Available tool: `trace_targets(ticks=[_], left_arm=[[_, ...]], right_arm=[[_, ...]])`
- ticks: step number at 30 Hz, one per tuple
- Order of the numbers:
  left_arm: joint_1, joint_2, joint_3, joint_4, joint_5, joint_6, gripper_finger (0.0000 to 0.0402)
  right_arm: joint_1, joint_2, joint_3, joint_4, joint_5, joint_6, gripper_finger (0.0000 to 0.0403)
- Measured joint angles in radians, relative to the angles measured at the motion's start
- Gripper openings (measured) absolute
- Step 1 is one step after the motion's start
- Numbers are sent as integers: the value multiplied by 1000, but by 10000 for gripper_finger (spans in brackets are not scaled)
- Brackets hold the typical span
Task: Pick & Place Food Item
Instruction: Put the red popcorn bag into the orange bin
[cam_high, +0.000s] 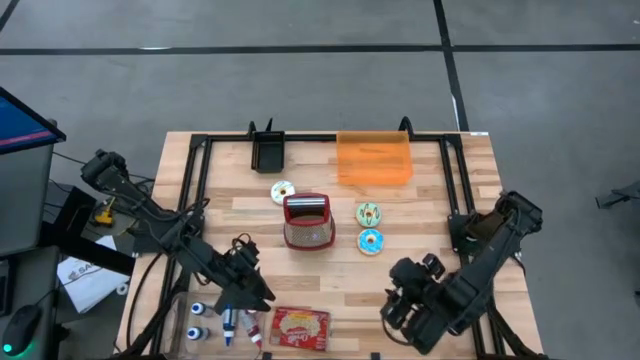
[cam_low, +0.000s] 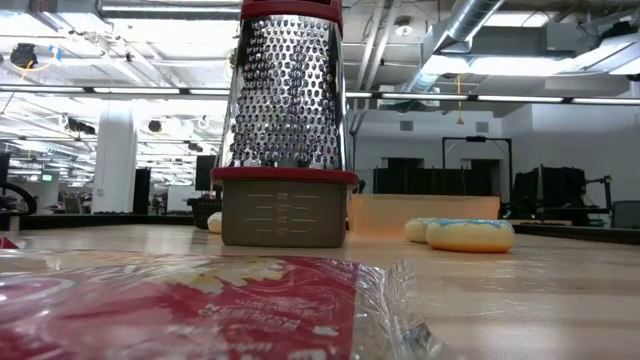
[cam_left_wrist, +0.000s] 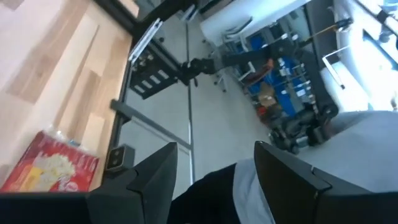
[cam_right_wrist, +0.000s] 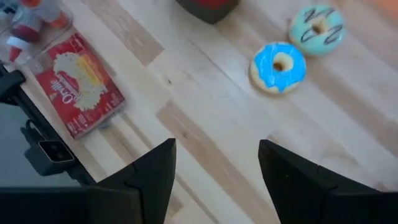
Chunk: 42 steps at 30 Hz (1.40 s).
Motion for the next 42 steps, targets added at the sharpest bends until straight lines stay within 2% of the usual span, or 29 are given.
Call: trace_targets(ticks=[5,9,13,16,19,21,24,31,42], left_arm=[[6,0,0,29,3,2,209],[-9,0,0,51,4,1,211],[-23,0,0,77,4,1,210],[-23,0,0,93,4,1,210],[-23,0,0,106,-5,-2,211],[-23,0,0,116,-8,-2,211],[-23,0,0,125,-16,-2,209],[-23,1,0,159,-44,-7,208],[-23,1,0,206,-77,-7,208]], right_arm=[[-36,-26,-90,162,-70,-4,206],[-44,-95,-272,427,-122,-13,202],[-41,-194,-571,837,-154,22,202],[-33,-240,-834,1254,-152,80,203],[-41,-226,-1039,1651,-150,128,202],[-50,-190,-1110,1813,-150,150,201],[-74,-133,-1121,1891,-182,144,201],[-158,17,-990,1873,-341,43,201],[-247,190,-863,1862,-450,-30,186]])
